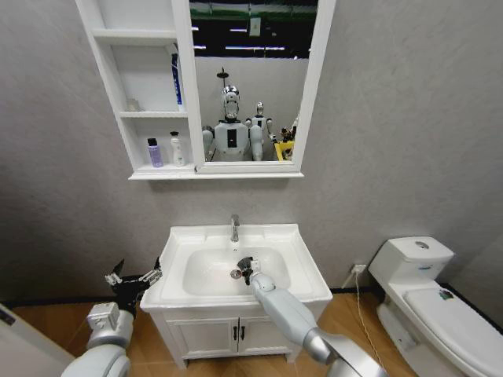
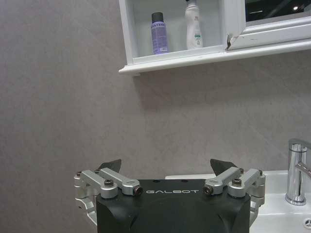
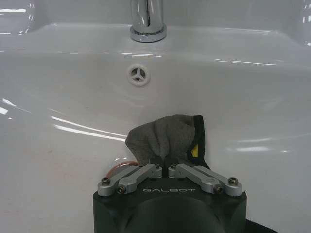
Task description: Move facial cleanser and shampoo from washbasin to cabinet, then wipe washbasin with towel.
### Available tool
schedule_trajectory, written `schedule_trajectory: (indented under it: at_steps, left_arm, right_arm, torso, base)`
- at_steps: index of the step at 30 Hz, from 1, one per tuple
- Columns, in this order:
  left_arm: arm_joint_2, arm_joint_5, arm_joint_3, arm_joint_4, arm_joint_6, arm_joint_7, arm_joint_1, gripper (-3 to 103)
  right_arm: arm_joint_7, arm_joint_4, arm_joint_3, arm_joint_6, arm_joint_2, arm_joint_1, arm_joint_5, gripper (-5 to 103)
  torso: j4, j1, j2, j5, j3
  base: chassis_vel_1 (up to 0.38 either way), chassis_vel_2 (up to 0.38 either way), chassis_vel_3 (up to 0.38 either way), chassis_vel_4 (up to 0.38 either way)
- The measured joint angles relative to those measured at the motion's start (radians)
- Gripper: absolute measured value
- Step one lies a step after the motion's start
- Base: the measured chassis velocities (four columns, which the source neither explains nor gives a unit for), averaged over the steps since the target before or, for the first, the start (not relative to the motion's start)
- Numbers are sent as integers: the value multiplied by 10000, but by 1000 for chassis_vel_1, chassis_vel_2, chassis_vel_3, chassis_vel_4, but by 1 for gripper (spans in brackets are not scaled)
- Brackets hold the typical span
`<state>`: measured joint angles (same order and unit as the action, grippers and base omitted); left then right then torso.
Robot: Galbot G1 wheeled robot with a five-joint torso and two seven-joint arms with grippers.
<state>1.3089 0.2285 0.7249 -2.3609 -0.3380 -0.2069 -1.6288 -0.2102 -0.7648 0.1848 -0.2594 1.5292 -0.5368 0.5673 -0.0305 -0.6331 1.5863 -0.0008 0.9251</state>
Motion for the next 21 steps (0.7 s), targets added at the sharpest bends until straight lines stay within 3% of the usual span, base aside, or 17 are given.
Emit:
schedule_trajectory:
  at_steps: [10, 21]
  left_arm:
    - [0, 0, 0, 0, 0, 0, 0, 100]
    - [0, 0, 0, 0, 0, 0, 0, 100]
  right_arm:
    - [784, 1069, -28, 694, 765, 330, -274, 1]
    - [1128, 1518, -179, 1031, 818, 482, -400, 1]
  torso:
    - [1, 0, 0, 1, 0]
    - [2, 0, 0, 2, 0]
  base:
    - [0, 0, 0, 0]
    - [0, 0, 0, 0]
